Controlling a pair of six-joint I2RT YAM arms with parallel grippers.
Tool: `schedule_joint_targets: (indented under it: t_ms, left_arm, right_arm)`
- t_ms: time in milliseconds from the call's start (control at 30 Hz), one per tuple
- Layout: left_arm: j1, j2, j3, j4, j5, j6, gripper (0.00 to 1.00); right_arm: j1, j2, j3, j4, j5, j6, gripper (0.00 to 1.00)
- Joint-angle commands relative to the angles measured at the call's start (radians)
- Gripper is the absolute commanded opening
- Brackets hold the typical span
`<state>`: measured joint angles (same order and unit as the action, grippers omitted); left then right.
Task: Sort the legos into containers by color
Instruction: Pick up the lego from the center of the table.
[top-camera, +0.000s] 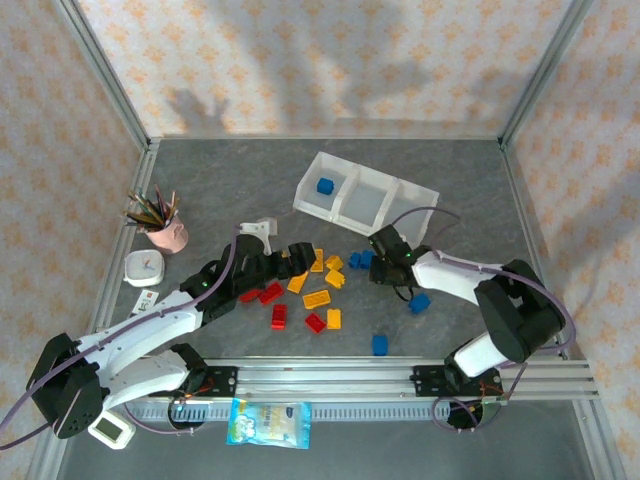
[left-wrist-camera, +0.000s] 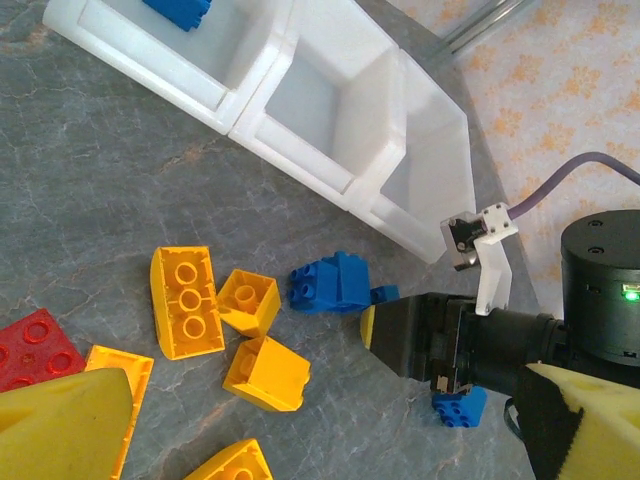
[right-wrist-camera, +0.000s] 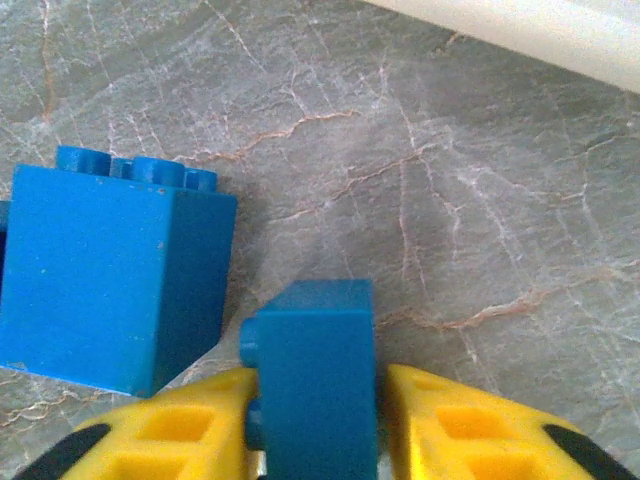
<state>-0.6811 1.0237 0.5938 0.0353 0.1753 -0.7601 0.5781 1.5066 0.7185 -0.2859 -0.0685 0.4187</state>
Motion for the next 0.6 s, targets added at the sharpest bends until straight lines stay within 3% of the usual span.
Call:
schedule_joint_targets:
  t_ms: [0, 233, 567]
  left_arm:
    - [-0.006, -0.003, -0.006, 0.017, -0.023, -0.001, 0.99]
    - [-0.005, 0.001, 0.002, 0.015, -0.030, 0.004, 0.99]
    - [0.022, -0.022, 0.043, -0.036, -0.086, 0.046, 0.99]
  right_arm:
    - [0.007, 0.005, 0.025, 0.004, 0.025, -0.011, 0.31]
    - [0.008, -0.042, 0.037, -0.032, 0.038, -0.020, 0.17]
    - [0.024, -0.133, 0.162, -0.156, 0.059, -0.029, 0.13]
